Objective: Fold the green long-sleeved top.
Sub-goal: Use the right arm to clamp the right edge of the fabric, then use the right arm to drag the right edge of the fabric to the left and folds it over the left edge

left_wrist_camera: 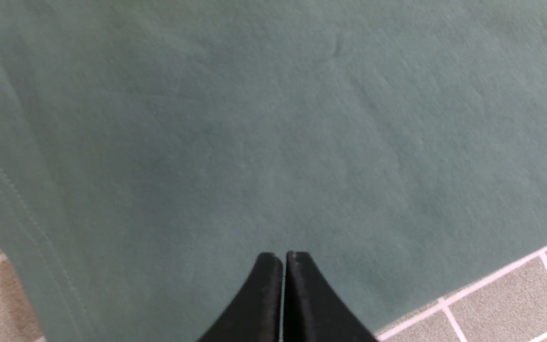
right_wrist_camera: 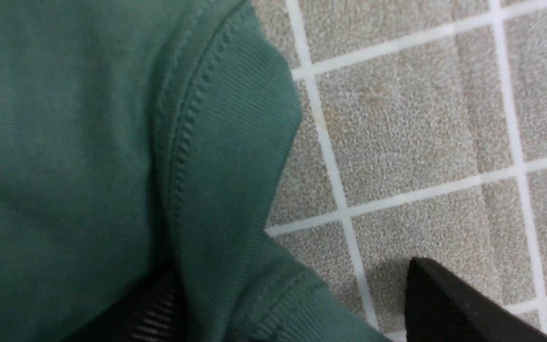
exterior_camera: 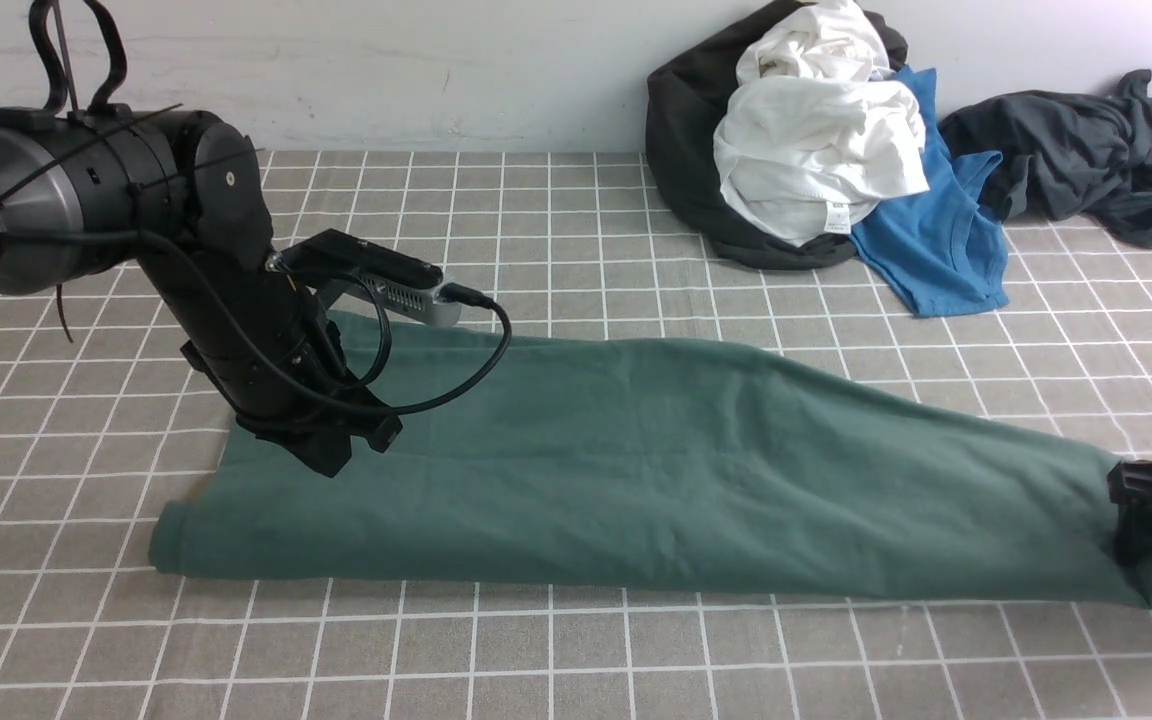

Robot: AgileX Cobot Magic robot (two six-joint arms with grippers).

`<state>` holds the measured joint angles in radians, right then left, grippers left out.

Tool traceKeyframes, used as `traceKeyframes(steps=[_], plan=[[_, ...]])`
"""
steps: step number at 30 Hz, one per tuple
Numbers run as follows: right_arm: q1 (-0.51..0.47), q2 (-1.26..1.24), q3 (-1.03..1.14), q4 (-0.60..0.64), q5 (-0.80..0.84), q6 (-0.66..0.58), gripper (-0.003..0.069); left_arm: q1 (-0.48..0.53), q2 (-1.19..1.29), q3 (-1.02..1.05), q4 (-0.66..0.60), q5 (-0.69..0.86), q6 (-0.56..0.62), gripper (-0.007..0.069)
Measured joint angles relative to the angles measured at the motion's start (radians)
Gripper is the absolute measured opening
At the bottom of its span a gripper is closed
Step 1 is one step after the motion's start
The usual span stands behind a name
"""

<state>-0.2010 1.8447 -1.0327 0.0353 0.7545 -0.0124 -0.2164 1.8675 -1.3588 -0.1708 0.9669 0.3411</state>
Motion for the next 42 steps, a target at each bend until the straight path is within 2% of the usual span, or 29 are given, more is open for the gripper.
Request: traceKeyframes(steps=[5, 9, 10, 11, 12, 15, 21, 25, 28, 31, 32, 36, 42], plan=[[0.000, -0.005, -0.002, 0.021, 0.000, -0.050, 0.0455, 0.000, 0.000, 0.000, -0.001, -0.001, 0.001, -0.0007], [0.000, -0.068, -0.011, 0.061, 0.019, -0.132, 0.0148, 0.000, 0.000, 0.000, -0.001, -0.002, 0.001, -0.0007], [0.000, -0.083, -0.016, 0.063, 0.025, -0.149, 0.0097, 0.000, 0.000, 0.000, -0.001, -0.002, 0.003, -0.0007], [0.000, -0.088, -0.018, 0.063, 0.028, -0.153, 0.0087, 0.000, 0.000, 0.000, -0.001, -0.002, 0.004, -0.0007], [0.000, -0.116, -0.029, 0.058, 0.044, -0.176, 0.0043, 0.000, -0.002, 0.000, 0.001, -0.002, 0.008, -0.0007], [-0.004, -0.174, -0.068, -0.005, 0.089, -0.162, 0.0034, 0.001, -0.021, 0.002, 0.017, 0.004, 0.008, -0.0007], [-0.042, -0.306, -0.210, -0.251, 0.204, 0.012, 0.0034, 0.026, -0.154, 0.002, 0.028, 0.022, 0.008, -0.0007], [0.003, -0.364, -0.351, -0.262, 0.281, 0.012, 0.0034, 0.035, -0.261, 0.002, 0.035, 0.022, 0.008, -0.0007], [0.090, -0.374, -0.426, -0.224, 0.318, -0.034, 0.0034, 0.035, -0.305, 0.002, 0.033, 0.022, 0.008, -0.0007], [0.248, -0.367, -0.497, -0.142, 0.333, -0.094, 0.0034, 0.036, -0.339, 0.002, 0.033, 0.024, 0.008, -0.0007], [0.343, -0.353, -0.519, -0.109, 0.330, -0.110, 0.0034, 0.036, -0.354, 0.002, 0.034, 0.025, 0.008, -0.0007], [0.548, -0.269, -0.535, -0.035, 0.272, -0.113, 0.0034, 0.036, -0.377, 0.002, 0.034, 0.027, 0.008, -0.0007], [0.742, -0.071, -0.536, 0.112, 0.124, -0.116, 0.0034, 0.036, -0.383, 0.003, 0.034, 0.030, 0.008, -0.0007]])
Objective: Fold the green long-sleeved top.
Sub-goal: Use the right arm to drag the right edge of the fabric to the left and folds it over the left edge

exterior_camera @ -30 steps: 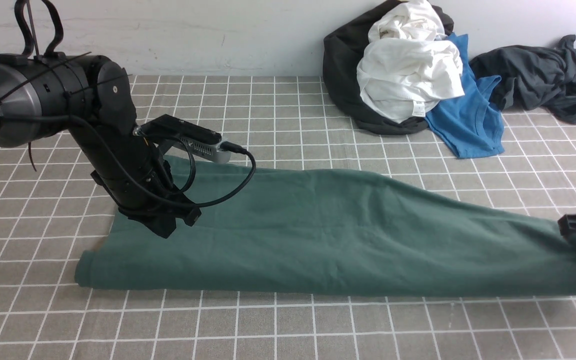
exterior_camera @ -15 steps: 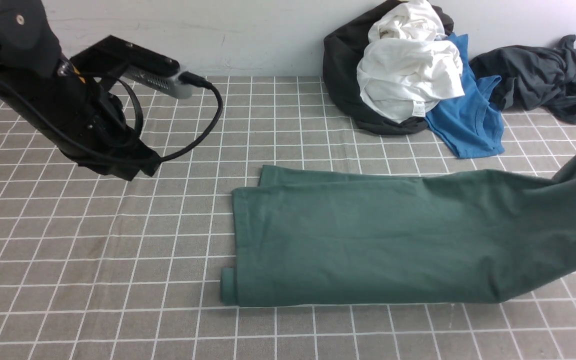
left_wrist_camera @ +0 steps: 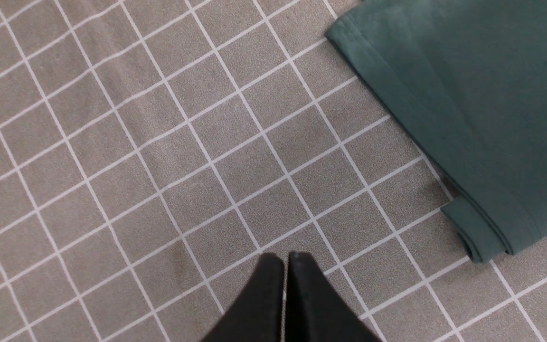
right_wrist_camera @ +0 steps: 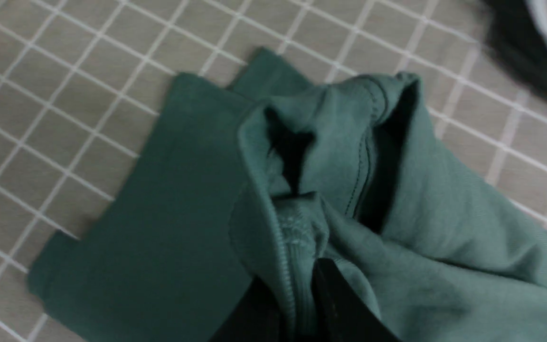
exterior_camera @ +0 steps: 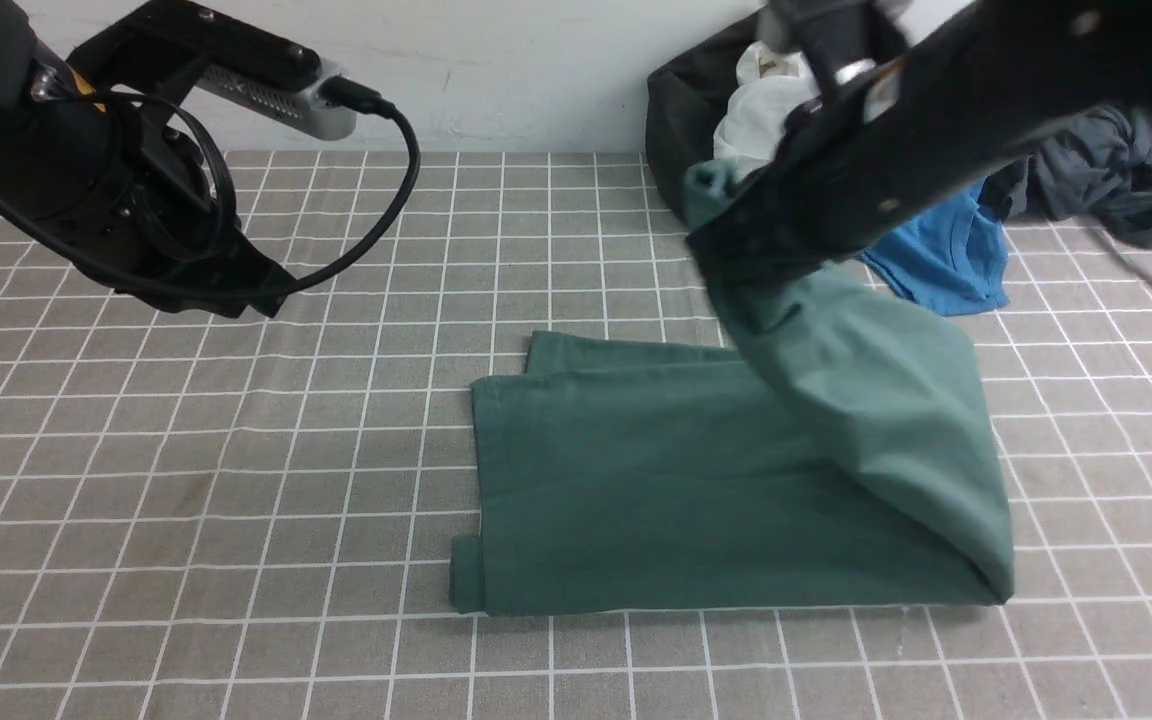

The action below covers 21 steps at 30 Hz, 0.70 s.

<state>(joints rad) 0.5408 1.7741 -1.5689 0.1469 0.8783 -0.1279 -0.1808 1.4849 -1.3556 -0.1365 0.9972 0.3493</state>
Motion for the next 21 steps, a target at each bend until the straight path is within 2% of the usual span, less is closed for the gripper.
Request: traceKeyframes(steps=[5, 9, 11, 13, 14, 15, 16, 17, 19, 21], plan=[[0.065, 0.176, 0.000, 0.103, -0.103, -0.021, 0.0037, 0.000, 0.000, 0.000, 0.000, 0.002, 0.000, -0.0007], [0.066, 0.239, 0.000, 0.164, -0.108, -0.059, 0.0073, 0.000, 0.000, 0.000, 0.000, 0.005, 0.000, -0.0007], [0.066, 0.250, -0.001, 0.234, -0.101, -0.122, 0.0169, 0.000, 0.000, 0.000, 0.000, 0.012, 0.000, -0.0007], [0.066, 0.249, -0.009, 0.251, -0.088, -0.145, 0.0217, 0.000, 0.000, 0.000, 0.000, 0.012, 0.000, -0.0007], [0.065, 0.245, -0.036, 0.260, -0.051, -0.178, 0.0300, 0.000, 0.000, 0.000, 0.000, 0.013, 0.000, -0.0007], [0.064, 0.244, -0.040, 0.260, -0.040, -0.181, 0.0321, 0.000, 0.000, 0.000, 0.000, 0.014, 0.000, -0.0007], [0.062, 0.239, -0.074, 0.254, 0.007, -0.200, 0.0402, 0.000, 0.000, 0.000, 0.000, 0.017, 0.000, -0.0007], [0.058, 0.234, -0.100, 0.242, 0.037, -0.205, 0.0446, 0.000, 0.000, 0.000, 0.000, 0.019, 0.000, -0.0007], [0.053, 0.232, -0.119, 0.220, 0.063, -0.205, 0.0483, 0.000, 0.000, 0.000, 0.000, 0.020, 0.000, -0.0007], [0.036, 0.229, -0.137, 0.137, 0.098, -0.192, 0.0539, 0.000, 0.000, 0.000, 0.000, 0.021, 0.000, -0.0007]])
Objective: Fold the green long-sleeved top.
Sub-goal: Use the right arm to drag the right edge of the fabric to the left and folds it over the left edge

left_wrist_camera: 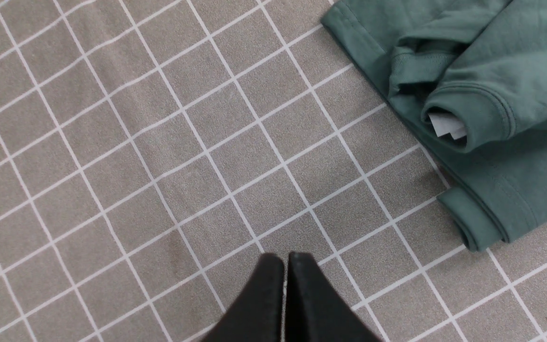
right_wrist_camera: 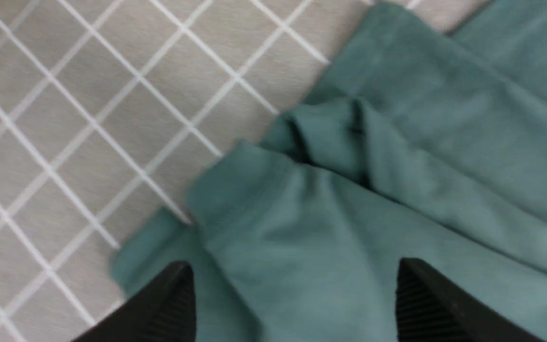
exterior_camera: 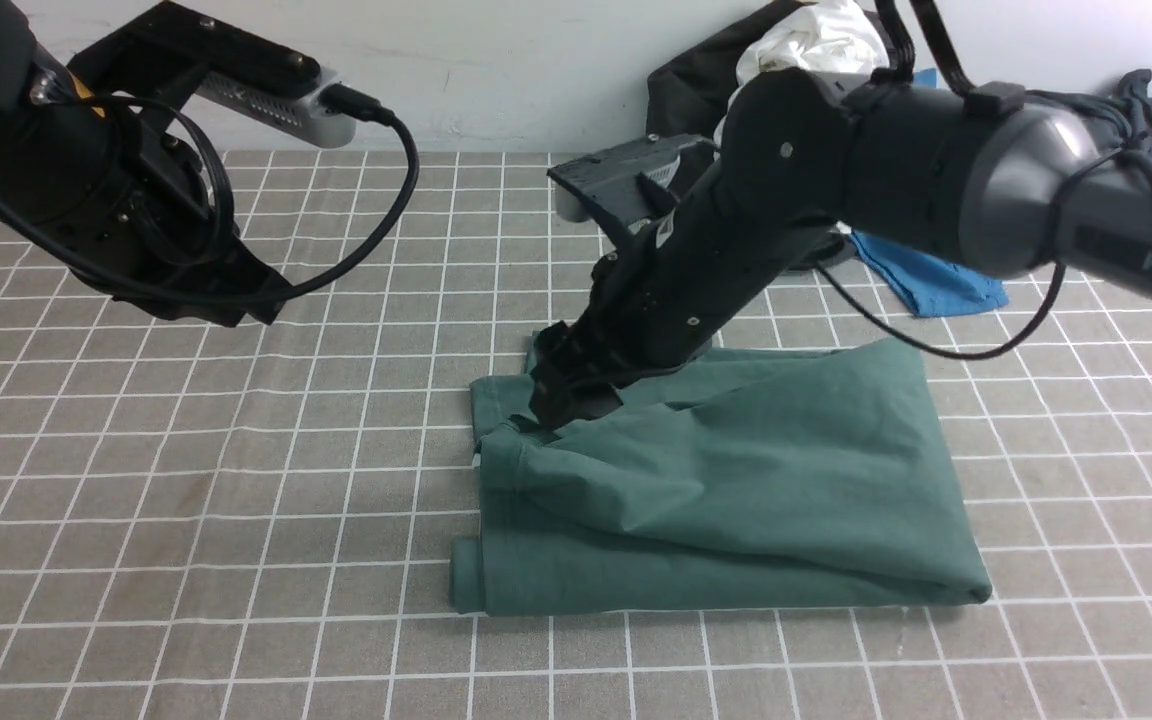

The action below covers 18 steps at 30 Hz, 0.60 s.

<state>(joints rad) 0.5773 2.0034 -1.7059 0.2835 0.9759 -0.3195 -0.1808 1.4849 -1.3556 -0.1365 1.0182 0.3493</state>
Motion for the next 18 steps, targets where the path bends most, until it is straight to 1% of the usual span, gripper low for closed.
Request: traceKeyframes(steps=[1, 2, 3, 6, 9, 13, 15, 18], plan=[[-0.012, 0.000, 0.001, -0.053, 0.005, 0.036, 0.0549, 0.000, 0.000, 0.000, 0.000, 0.000, 0.000, -0.0007], [-0.013, 0.000, 0.003, -0.072, 0.006, 0.042, 0.0550, 0.000, 0.000, 0.000, 0.000, 0.000, 0.000, -0.0007], [-0.026, 0.006, 0.010, -0.139, 0.008, 0.099, 0.0552, 0.000, 0.000, 0.000, 0.000, 0.000, 0.000, -0.0007], [-0.039, 0.031, 0.016, -0.207, 0.010, 0.183, 0.0550, 0.000, 0.000, 0.000, 0.000, 0.000, 0.000, -0.0007], [-0.027, 0.083, 0.017, -0.205, 0.010, 0.216, 0.0549, 0.000, 0.000, 0.000, 0.000, -0.001, 0.000, -0.0007], [0.030, 0.154, 0.018, -0.181, 0.003, 0.206, 0.0549, 0.000, 0.000, 0.000, 0.000, -0.003, 0.000, -0.0007], [0.077, 0.178, 0.019, -0.196, -0.002, 0.201, 0.0549, 0.000, 0.000, 0.000, 0.000, -0.003, 0.000, -0.0007], [0.097, 0.179, 0.002, -0.235, 0.004, 0.200, 0.0549, 0.000, 0.000, 0.000, 0.000, -0.003, 0.000, -0.0007]])
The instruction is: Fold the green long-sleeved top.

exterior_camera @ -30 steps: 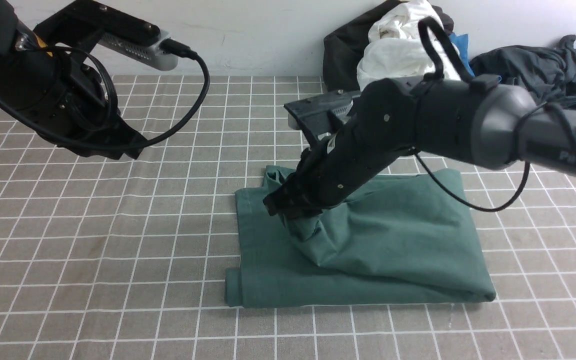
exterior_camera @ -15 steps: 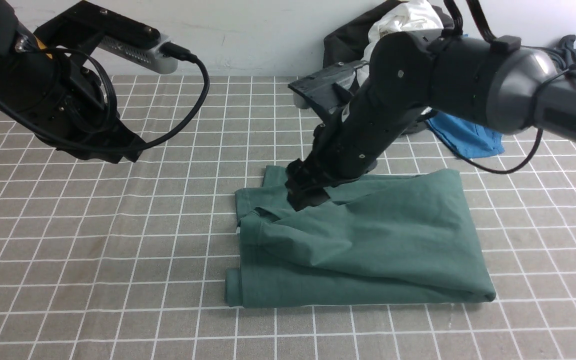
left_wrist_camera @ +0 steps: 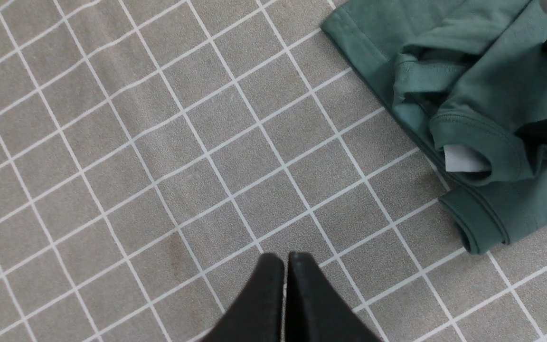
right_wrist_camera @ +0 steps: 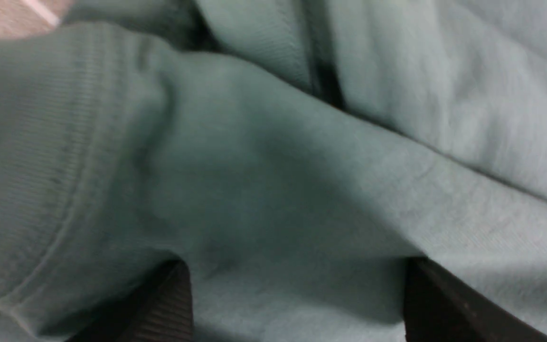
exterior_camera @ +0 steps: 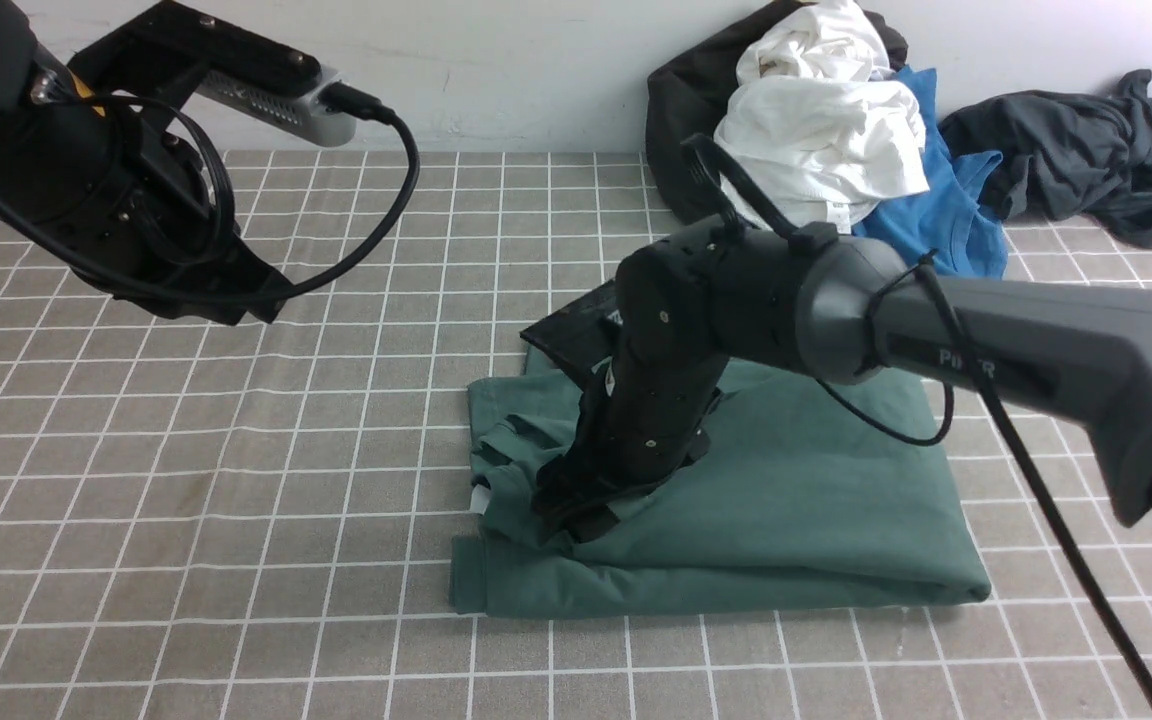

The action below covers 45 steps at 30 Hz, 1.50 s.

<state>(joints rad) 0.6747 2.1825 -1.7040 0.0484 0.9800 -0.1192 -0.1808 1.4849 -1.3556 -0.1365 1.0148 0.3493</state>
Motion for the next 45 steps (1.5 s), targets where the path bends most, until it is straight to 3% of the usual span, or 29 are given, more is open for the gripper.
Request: traceKeyframes(steps=[7, 14, 19, 24, 36, 45], plan=[[-0.008, -0.053, -0.095, -0.069, 0.092, -0.003, 0.0549, 0.000, 0.000, 0.000, 0.000, -0.001, 0.000, -0.0007], [-0.152, -0.136, -0.107, -0.144, 0.223, 0.009, 0.0546, 0.000, 0.000, 0.000, -0.001, -0.001, 0.000, -0.0007], [-0.302, -0.133, -0.008, -0.098, 0.133, 0.019, 0.0523, 0.000, 0.000, 0.022, -0.030, -0.021, 0.000, -0.0007], [-0.429, -0.054, 0.086, -0.040, -0.074, 0.040, 0.0497, 0.000, 0.000, 0.108, -0.067, -0.123, 0.018, -0.0007], [-0.450, -0.198, 0.094, -0.010, -0.061, 0.025, 0.0495, 0.000, -0.120, 0.238, -0.075, -0.203, 0.045, -0.0007], [-0.450, -0.628, 0.175, 0.054, -0.016, -0.016, 0.0447, 0.000, -0.611, 0.613, -0.078, -0.223, -0.002, -0.0007]])
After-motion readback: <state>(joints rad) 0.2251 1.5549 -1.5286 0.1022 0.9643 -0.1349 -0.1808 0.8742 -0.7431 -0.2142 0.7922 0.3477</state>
